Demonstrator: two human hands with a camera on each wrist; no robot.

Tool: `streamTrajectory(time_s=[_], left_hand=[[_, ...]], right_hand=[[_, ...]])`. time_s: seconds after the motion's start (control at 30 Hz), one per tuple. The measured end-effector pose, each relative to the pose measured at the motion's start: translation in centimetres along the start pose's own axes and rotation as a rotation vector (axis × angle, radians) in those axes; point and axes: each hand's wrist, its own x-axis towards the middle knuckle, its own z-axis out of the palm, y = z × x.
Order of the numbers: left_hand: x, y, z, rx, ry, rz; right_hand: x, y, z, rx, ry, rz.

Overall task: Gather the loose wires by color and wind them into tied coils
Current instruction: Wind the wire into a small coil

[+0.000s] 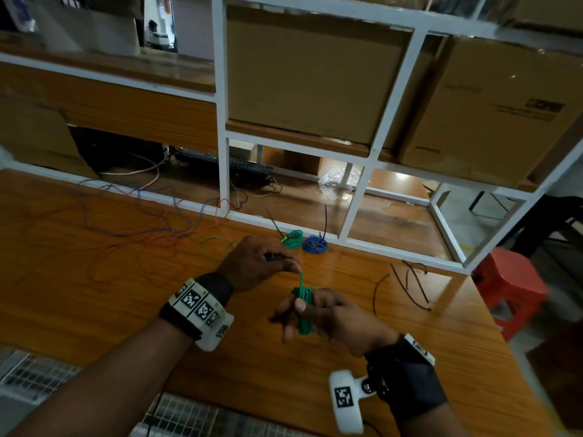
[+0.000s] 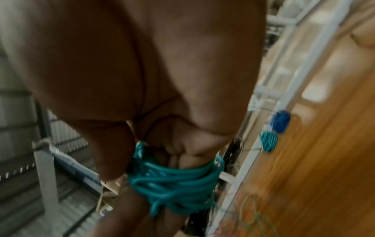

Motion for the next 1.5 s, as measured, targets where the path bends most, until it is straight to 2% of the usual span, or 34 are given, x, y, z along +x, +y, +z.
streamTrajectory(time_s=[0.1,0.2,0.23,0.33,0.37,0.43,0.5,0.53,0.63,0.67,0.73,0.8,0.87,0.93,1.0,1.1,1.17,1.27,1.33,1.37,1.43,1.5], left_hand=[[-0.1,0.5,0.8,-0.110,0.042,0.041],[-0.8,1.0,2.1,-0.457,-0.057,0.079],[-1.1,0.9,2.8,-0.476,-0.060,0.076],[-2.3,0.0,4.4,-0.188,0.067,-0.037],[-2.7,-0.4,4.9,-0.157,0.099,-0.059],[-3.5,-0.6,5.4,-0.241,0.126,-0.112],[-3.8,-0.4,5.8,-0.259,0.127,-0.161],[-3.8,-0.4,6.1,-0.236,0.115,-0.186],[-4.0,-0.7,6.3,-0.212,0.081,-0.276],[-4.2,-0.7,6.1,-0.188,0.065,-0.286],[-4.5,-0.6,5.6,-0.096,0.053,-0.289],[-4.7,-0.3,4.5,0.039,0.052,-0.265],[-4.7,-0.3,3.3,0.158,0.044,-0.209],[-4.8,-1.0,2.3,0.241,0.026,-0.137],[-5.0,-1.6,2.0,0.309,0.038,-0.086],[-4.5,-2.2,2.0,0.476,0.209,-0.057],[-3.8,-2.7,1.5,0.391,0.348,-0.210],[-2.6,-3.4,-0.7,-0.074,0.560,-0.569],[-2.6,-3.9,-3.1,-0.424,0.670,-0.710],[-2.8,-4.1,-4.2,-0.526,0.690,-0.756],[-3.5,-4.9,-5.7,-0.527,0.651,-0.836],[-3.8,-5.5,-6.0,-0.347,0.582,-0.855]], right_hand=[[0.3,-1.2,0.4,0.426,-0.156,-0.134],[0.8,-2.9,1.4,0.691,-0.184,-0.267],[0.9,-3.4,1.7,0.787,-0.178,-0.313],[0.9,-5.1,1.0,0.957,-0.041,-0.436],[1.0,-5.7,0.4,0.984,0.049,-0.480],[1.3,-6.0,-0.8,1.003,0.275,-0.552],[1.7,-5.7,-1.5,0.828,0.533,-0.568],[2.1,-5.3,-1.8,0.645,0.646,-0.554],[2.5,-4.3,-2.1,-0.203,0.928,-0.402],[2.6,-4.0,-2.5,-0.493,0.961,-0.319],[2.5,-3.3,-2.8,-0.920,0.822,-0.108],[2.3,-2.0,-3.3,-1.150,0.584,0.088],[1.7,-0.9,-3.5,-1.198,0.400,0.233],[1.3,-0.4,-3.7,-1.223,0.316,0.235],[1.0,-0.4,-3.6,-1.212,0.344,0.154],[1.1,-0.8,-3.0,-1.186,0.416,0.078],[1.2,-0.8,-2.8,-1.195,0.439,0.045],[0.8,-0.6,-3.7,-1.204,0.491,0.022],[-0.5,-0.3,-5.0,-1.187,0.548,0.045],[-1.3,-0.1,-5.6,-1.188,0.571,0.060],[-2.3,0.3,-6.3,-1.199,0.588,0.086],[-2.4,0.7,-6.6,-1.232,0.584,0.116]])
